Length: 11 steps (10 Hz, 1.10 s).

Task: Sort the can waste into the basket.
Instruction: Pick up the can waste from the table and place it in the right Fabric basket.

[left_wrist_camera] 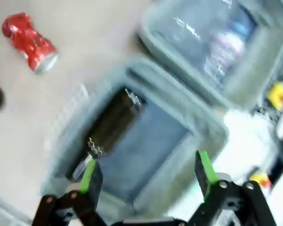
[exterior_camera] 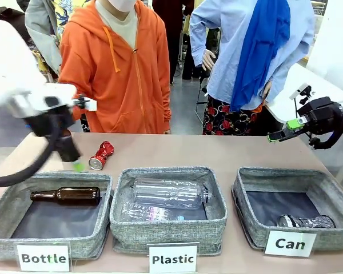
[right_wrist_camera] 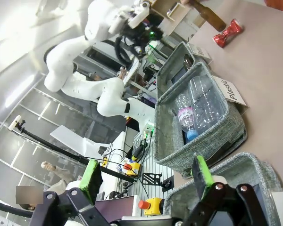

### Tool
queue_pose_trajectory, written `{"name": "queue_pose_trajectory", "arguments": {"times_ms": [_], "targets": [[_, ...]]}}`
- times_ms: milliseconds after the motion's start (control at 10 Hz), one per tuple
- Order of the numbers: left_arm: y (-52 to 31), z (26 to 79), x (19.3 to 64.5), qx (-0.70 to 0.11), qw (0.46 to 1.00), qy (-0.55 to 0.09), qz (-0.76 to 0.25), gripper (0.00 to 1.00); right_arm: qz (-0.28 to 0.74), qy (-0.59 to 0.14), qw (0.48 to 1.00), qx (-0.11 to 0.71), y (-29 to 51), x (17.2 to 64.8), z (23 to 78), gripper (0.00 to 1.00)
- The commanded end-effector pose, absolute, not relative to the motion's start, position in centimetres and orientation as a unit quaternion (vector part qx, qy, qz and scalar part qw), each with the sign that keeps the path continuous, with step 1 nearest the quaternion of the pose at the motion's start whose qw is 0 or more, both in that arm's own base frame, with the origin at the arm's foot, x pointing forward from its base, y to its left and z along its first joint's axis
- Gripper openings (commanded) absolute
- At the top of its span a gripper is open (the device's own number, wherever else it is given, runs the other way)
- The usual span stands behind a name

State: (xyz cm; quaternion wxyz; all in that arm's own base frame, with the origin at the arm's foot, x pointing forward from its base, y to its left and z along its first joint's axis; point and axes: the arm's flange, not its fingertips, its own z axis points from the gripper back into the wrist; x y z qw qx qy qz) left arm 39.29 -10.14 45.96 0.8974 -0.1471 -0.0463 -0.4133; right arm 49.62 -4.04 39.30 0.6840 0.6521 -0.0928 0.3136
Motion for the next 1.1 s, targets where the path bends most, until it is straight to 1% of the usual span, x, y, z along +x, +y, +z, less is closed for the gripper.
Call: {"name": "queue_pose_trajectory", "arguments": {"times_ms": [0,200,300,400,500,600,800,1000], "targets": [[-3.1,49.1,34.0,-0.132,0.914,-0.053,-0.381,1.00,0.320,-0.091,0.689,0.645,-3.9,49.4,39.6,1.00],[1.7,51.1,30.3,-0.137,0.936,-0.065,-0.318,1.00,0.320,-0.091,0.689,0.645,-3.9,49.4,39.6,1.00],[5.0,51.9,29.7,-0.148,0.946,-0.070,-0.280,1.00,0.320,-0.091,0.689,0.645,-3.9,49.4,39.6,1.00],[9.4,52.7,29.6,-0.188,0.952,-0.080,-0.226,1.00,0.320,-0.091,0.689,0.645,-3.9,49.4,39.6,1.00],[13.1,52.7,29.7,-0.209,0.961,-0.096,-0.156,1.00,0.320,-0.091,0.689,0.645,-3.9,49.4,39.6,1.00],[15.8,52.2,29.8,-0.232,0.960,-0.113,-0.110,1.00,0.320,-0.091,0.689,0.645,-3.9,49.4,39.6,1.00],[18.9,51.3,30.0,-0.266,0.953,-0.126,-0.065,1.00,0.320,-0.091,0.689,0.645,-3.9,49.4,39.6,1.00],[19.5,50.8,29.6,-0.270,0.953,-0.128,-0.057,1.00,0.320,-0.091,0.689,0.645,-3.9,49.4,39.6,1.00]]}}
